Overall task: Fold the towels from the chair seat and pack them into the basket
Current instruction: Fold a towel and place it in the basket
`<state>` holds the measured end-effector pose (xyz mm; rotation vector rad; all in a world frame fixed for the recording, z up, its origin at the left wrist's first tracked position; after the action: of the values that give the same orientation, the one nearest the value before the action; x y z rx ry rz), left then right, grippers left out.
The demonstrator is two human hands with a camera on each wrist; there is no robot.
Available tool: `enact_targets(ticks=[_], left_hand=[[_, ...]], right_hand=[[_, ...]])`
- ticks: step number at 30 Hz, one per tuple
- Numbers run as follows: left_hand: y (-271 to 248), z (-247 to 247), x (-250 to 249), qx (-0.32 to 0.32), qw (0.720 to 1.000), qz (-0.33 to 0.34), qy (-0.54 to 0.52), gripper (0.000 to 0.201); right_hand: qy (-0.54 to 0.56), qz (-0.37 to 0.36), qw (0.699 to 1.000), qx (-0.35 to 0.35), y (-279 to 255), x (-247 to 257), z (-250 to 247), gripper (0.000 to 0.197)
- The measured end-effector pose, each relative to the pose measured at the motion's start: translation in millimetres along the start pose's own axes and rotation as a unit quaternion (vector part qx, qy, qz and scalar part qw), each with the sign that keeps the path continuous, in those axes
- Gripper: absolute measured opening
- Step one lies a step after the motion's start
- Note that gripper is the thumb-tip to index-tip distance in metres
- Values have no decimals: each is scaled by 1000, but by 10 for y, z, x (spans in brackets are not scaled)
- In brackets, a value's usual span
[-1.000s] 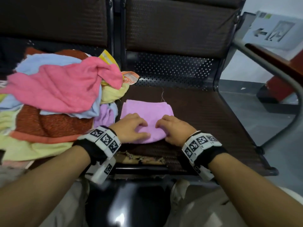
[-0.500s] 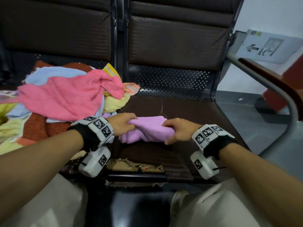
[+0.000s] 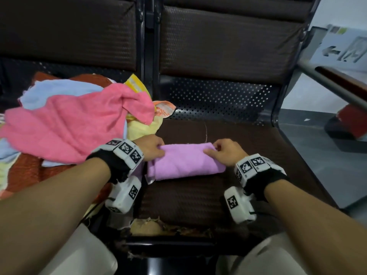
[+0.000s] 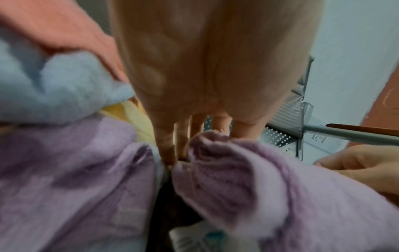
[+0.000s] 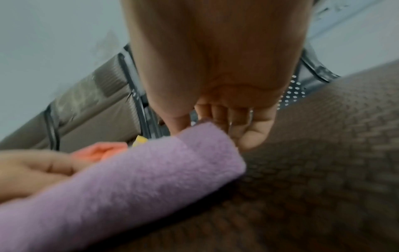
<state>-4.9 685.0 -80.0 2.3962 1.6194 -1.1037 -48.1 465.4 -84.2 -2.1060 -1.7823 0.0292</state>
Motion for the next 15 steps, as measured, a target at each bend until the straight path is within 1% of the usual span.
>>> enact_targets(ticks=[2,3,5,8,10,12,14,15], left_hand=[[32,17,80,3,1000,-7,-22,7],[36,25,112,1,999,-10,-45,10],[32,38,135,2,996,-12,-85,21],[-14,86,91,37,993,-22,-110,35],[-78,136,40,75,992,-27,-93,43],[-173,184,-17,105,991,-29,-77,49],[-261,225,-43,118,989,-39,-80,55],[-310,229,-51,117,989,-45,-79,60]], right_hand=[[-61,29,997,33,35,-52,64,50],[-74,46,995,48,48,-82,92,59],[-75,85,991,77,57,-115,135,75],[-78,110,984,119,17,-103,160,85],[-70,101,984,133,-19,-52,170,83],[-31,76,987,137,-68,31,178,72],[50,48,987,145,-144,136,195,56],[125,34,980,152,-196,189,195,45]])
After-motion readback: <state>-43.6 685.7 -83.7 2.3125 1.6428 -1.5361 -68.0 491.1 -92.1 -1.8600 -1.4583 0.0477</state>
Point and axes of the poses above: each hand's wrist, its own y-axis towards the middle knuckle, its own z-axis out of the palm, x = y × z, the point moved 6 cm from there along y, towards the middle knuckle, and after that the axes turned 13 degrees about -y, right-handed, at the moved point
